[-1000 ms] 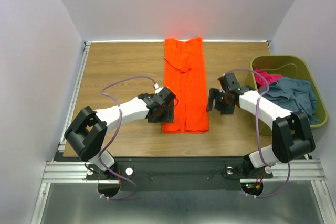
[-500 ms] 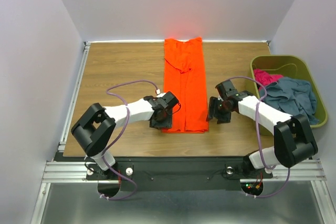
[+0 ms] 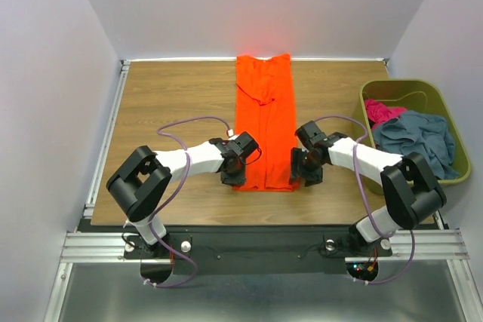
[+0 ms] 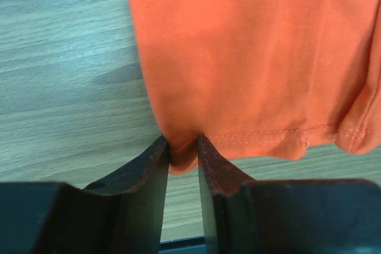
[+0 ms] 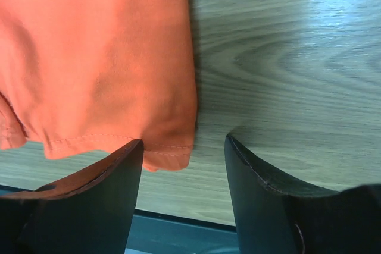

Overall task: Fold and stack the t-shirts
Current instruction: Fold the tshirt

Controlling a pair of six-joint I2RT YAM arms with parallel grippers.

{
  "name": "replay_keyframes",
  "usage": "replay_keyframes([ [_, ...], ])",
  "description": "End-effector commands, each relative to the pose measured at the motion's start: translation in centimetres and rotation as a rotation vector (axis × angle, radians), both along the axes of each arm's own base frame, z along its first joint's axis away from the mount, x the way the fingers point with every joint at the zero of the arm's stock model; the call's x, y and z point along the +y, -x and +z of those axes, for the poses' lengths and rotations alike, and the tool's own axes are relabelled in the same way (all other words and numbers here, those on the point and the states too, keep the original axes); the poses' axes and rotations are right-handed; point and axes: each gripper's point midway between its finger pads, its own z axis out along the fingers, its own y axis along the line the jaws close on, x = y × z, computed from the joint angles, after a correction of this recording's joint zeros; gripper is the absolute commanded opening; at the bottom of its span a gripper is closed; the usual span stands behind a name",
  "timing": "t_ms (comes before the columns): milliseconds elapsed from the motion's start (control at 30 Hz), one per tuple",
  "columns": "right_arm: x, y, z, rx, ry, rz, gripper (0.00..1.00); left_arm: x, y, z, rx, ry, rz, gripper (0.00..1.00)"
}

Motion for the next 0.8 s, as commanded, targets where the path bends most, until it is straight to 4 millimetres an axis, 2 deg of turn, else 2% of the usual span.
replay_keyframes([
  [0, 0.6, -0.6, 0.2, -0.010, 0.017, -0.007, 0.62, 0.5, 0.4, -0.7, 0.017, -0.023, -0.019, 0.34],
  [233, 1.3, 0.3, 0.0, 0.008, 0.039, 0.004, 0.61, 0.4, 0.3, -0.5, 0.012, -0.014, -0.021, 0.31],
  [500, 1.4, 0.8, -1.0, 0.045, 0.069, 0.013, 0.52, 0.3, 0.4, -0.5, 0.012, -0.008, -0.024, 0.26],
  [667, 1.7, 2.2, -1.9, 0.088, 0.075, 0.036, 0.35, 0.4, 0.4, -0.5, 0.014, -0.010, -0.024, 0.18],
  [700, 1.6, 2.3, -2.0, 0.092, 0.077, 0.036, 0.28, 0.4, 0.4, -0.5, 0.016, -0.011, -0.022, 0.15],
  [767, 1.6, 2.2, -1.8, 0.083, 0.076, 0.040, 0.21, 0.4, 0.5, -0.5, 0.016, -0.013, -0.025, 0.13],
])
